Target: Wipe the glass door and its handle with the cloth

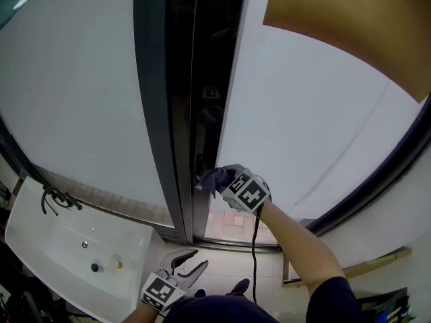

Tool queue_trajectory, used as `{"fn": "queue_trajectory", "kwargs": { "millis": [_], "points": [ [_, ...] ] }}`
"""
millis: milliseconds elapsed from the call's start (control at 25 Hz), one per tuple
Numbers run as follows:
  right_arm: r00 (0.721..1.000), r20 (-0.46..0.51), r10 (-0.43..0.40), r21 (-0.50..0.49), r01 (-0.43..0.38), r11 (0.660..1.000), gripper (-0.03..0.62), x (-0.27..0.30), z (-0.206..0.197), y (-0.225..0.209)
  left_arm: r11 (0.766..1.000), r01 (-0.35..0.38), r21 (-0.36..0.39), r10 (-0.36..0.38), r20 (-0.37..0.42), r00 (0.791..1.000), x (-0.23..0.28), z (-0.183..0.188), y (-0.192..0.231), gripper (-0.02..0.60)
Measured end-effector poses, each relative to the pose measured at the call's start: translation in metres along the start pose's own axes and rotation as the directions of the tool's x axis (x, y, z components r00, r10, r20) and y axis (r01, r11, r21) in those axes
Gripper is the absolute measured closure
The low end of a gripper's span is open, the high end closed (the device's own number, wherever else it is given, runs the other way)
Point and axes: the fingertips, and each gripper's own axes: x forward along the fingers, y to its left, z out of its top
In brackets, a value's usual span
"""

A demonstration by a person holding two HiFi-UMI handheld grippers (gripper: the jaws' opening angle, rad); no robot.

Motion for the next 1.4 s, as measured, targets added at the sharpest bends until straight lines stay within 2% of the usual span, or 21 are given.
{"fn": "queue_trajectory", "kwargs": {
  "millis": [240,520,640,920,1240,1400],
  "points": [
    [0.999,-0.051,-0.005,0.005,0.005,1.000,0.449,-0.019,-0.027,-0.015,1.000,0.001,-0.005,-0.001,0.003,1.000,-0.001,-0.002,-0.001,0.436],
    [0.994,-0.113,-0.005,0.086,0.014,0.996,0.448,-0.043,-0.056,-0.039,1.000,-0.003,-0.013,0.004,0.013,1.000,-0.004,-0.005,0.002,0.436],
    [0.998,-0.068,-0.010,0.128,0.019,0.992,0.448,-0.050,-0.047,-0.044,1.000,-0.007,-0.020,0.007,0.014,1.000,-0.006,-0.007,0.005,0.436],
    [0.995,0.067,0.072,0.272,-0.088,0.958,0.450,-0.019,0.018,-0.028,1.000,-0.018,-0.020,0.019,0.028,0.999,-0.006,-0.003,0.006,0.436],
    [0.997,0.011,0.081,0.315,-0.080,0.946,0.451,0.025,0.015,-0.020,0.999,-0.042,-0.030,0.043,0.025,0.999,-0.015,-0.007,0.009,0.436],
    [0.991,0.002,0.131,0.386,-0.122,0.914,0.451,0.021,0.002,-0.025,0.999,-0.045,-0.031,0.045,0.020,0.999,-0.016,-0.008,0.011,0.436]
  ]
}}
